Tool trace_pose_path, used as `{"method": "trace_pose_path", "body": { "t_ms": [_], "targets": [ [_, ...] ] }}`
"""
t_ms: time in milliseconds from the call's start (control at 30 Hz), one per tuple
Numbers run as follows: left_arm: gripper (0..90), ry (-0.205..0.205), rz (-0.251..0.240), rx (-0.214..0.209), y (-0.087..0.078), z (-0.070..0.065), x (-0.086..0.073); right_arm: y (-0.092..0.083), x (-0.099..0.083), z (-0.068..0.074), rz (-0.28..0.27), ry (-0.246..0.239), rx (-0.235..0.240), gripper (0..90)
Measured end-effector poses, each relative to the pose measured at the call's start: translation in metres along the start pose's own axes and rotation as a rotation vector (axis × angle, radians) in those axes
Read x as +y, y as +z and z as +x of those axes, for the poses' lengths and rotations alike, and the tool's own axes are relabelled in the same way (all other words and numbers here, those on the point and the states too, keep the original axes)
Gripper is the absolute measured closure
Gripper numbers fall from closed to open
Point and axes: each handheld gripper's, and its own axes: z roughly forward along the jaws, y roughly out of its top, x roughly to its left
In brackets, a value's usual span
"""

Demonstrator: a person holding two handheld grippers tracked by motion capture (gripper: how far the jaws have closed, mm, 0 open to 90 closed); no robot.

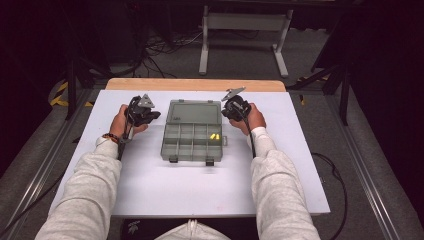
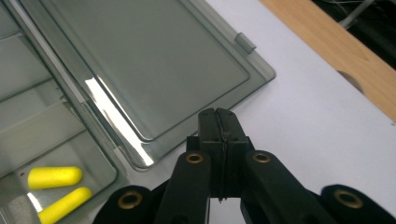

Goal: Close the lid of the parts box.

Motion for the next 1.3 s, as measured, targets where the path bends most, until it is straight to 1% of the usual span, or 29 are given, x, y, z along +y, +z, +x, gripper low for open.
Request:
{"method": "trace_pose_path", "body": {
  "t_ms": [67,167,200,233,267,333,400,467,500,533,600,633,767,933,1000,1067,1100,1167,1200,1300],
  "targets": [
    [89.9,-0.007,0.0,-0.007,0.003,0.0,-0.001,0.004,0.001,0.001,0.017,-0.013,0.001,90.0],
    [89.9,-0.019,-0.003,-0.012,0.006,0.0,-0.002,0.009,-0.002,0.001,0.038,-0.003,0.003,90.0],
    [89.8,-0.019,-0.003,-0.012,0.006,0.0,-0.002,0.01,-0.003,0.0,0.048,0.001,0.005,90.0],
    [89.8,-0.017,0.007,-0.013,0.007,-0.001,-0.002,0.01,-0.003,0.0,0.048,0.001,0.005,90.0],
    [89.8,-0.014,0.009,-0.015,0.009,-0.001,-0.002,0.011,-0.004,0.0,0.057,0.001,-0.005,90.0],
    [89.9,-0.013,0.001,-0.022,0.012,-0.003,-0.002,0.012,-0.005,-0.002,0.071,0.001,-0.003,90.0],
    [89.9,-0.009,0.008,-0.025,0.015,-0.003,-0.001,0.014,-0.006,-0.003,0.085,0.004,-0.003,90.0],
    [89.9,-0.015,0.014,-0.035,0.018,-0.004,-0.002,0.017,-0.009,-0.004,0.113,0.005,0.009,90.0],
    [89.9,-0.008,0.024,-0.037,0.02,-0.004,-0.002,0.017,-0.009,-0.004,0.113,0.005,0.009,90.0],
    [89.9,-0.011,0.023,-0.043,0.021,-0.005,-0.002,0.018,-0.01,-0.004,0.12,0.005,0.021,90.0],
    [89.9,-0.002,0.037,-0.056,0.024,-0.006,-0.001,0.022,-0.009,-0.003,0.139,-0.012,0.03,90.0],
    [89.9,0.007,0.046,-0.06,0.025,-0.007,-0.001,0.023,-0.009,-0.002,0.135,-0.017,0.03,90.0],
    [89.9,-0.006,0.028,-0.068,0.026,-0.005,-0.002,0.023,-0.009,-0.003,0.125,-0.023,0.044,90.0],
    [89.8,-0.004,0.031,-0.081,0.03,-0.004,0.001,0.024,-0.01,-0.006,0.115,-0.045,0.063,90.0],
    [89.9,-0.006,0.031,-0.083,0.03,-0.004,0.002,0.025,-0.012,-0.008,0.095,-0.043,0.078,90.0],
    [89.9,0.004,0.045,-0.075,0.032,-0.003,0.005,0.026,-0.012,-0.009,0.079,-0.048,0.084,90.0],
    [89.9,0.01,0.044,-0.068,0.033,-0.003,0.006,0.027,-0.012,-0.009,0.07,-0.047,0.086,90.0],
    [89.9,0.004,0.037,-0.063,0.035,-0.003,0.007,0.028,-0.013,-0.01,0.052,-0.044,0.085,90.0],
    [89.9,0.004,0.037,-0.063,0.035,-0.003,0.007,0.028,-0.013,-0.01,0.052,-0.044,0.085,90.0],
    [89.9,-0.014,0.026,-0.06,0.038,-0.001,0.008,0.031,-0.016,-0.013,0.005,-0.023,0.093,90.0]
  ]
}}
